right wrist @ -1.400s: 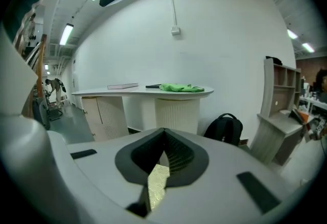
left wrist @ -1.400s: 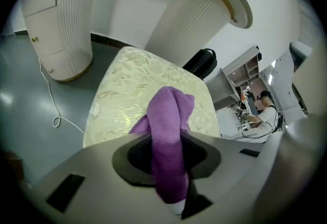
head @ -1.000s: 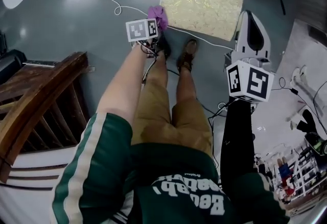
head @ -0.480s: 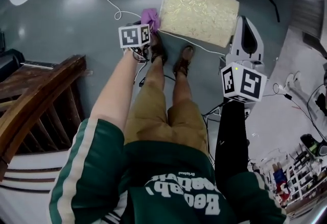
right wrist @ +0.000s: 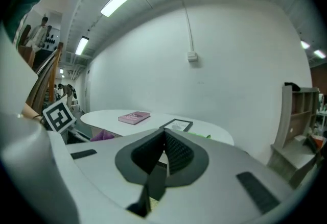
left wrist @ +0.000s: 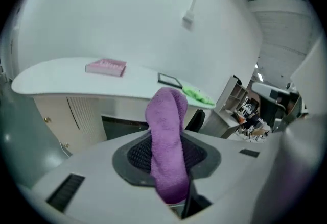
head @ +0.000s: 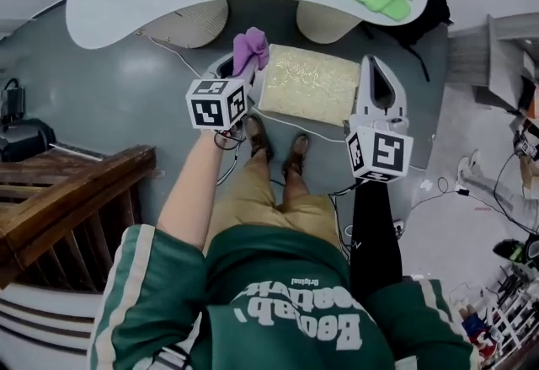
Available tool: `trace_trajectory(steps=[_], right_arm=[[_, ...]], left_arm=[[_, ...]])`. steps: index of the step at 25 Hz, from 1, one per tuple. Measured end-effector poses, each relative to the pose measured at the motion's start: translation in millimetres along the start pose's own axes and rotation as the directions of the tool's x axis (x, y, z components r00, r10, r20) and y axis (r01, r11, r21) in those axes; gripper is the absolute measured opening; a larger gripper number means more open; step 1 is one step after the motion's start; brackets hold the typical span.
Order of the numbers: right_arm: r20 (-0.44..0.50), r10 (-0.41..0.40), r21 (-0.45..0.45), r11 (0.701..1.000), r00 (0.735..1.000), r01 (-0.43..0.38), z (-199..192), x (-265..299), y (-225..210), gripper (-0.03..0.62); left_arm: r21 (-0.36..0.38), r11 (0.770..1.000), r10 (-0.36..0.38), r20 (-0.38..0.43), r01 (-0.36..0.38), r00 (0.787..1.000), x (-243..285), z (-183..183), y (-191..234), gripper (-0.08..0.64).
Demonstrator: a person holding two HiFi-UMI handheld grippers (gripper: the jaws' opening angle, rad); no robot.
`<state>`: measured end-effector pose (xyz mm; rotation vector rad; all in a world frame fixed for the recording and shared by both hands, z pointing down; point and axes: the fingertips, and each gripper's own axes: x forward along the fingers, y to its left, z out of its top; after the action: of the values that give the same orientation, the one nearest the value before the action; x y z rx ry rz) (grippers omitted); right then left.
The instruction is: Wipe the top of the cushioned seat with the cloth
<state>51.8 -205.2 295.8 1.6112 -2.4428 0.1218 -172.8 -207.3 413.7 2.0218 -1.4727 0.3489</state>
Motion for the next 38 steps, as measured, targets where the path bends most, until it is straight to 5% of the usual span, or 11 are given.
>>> trace_trajectory(steps=[4,10,18,23,38], right_arm=[[0.048,0.002,-0.014,1.0,0.999,-0.001,45,-4,-2,0.008],[0.145,0.001,-0.027,1.0,0.989,0.003,108,-9,-5,0.008],[0.241,0.035,-0.086,0.996,0.97,-0.015,169,-19,-8,0.009],[0.253,0.054,-0.117,0.993,0.966,-0.025,183,-28,-11,0.008],[0.264,0.067,-0.121,0.992,0.962,-0.036,193,-57,-28,0.008]], left_arm=[[0.069,0.997,0.011,0.144,-0.021,0.99,-40,85,-26,0.124],[0.159,0.984,0.018,0.339,-0.076,0.941,-96,174,-62,0.124],[0.276,0.94,0.038,0.502,-0.202,0.864,-155,222,-103,0.124],[0.282,0.937,0.014,0.554,-0.204,0.832,-165,246,-123,0.124],[0.328,0.927,-0.049,0.592,-0.185,0.805,-173,263,-167,0.124]])
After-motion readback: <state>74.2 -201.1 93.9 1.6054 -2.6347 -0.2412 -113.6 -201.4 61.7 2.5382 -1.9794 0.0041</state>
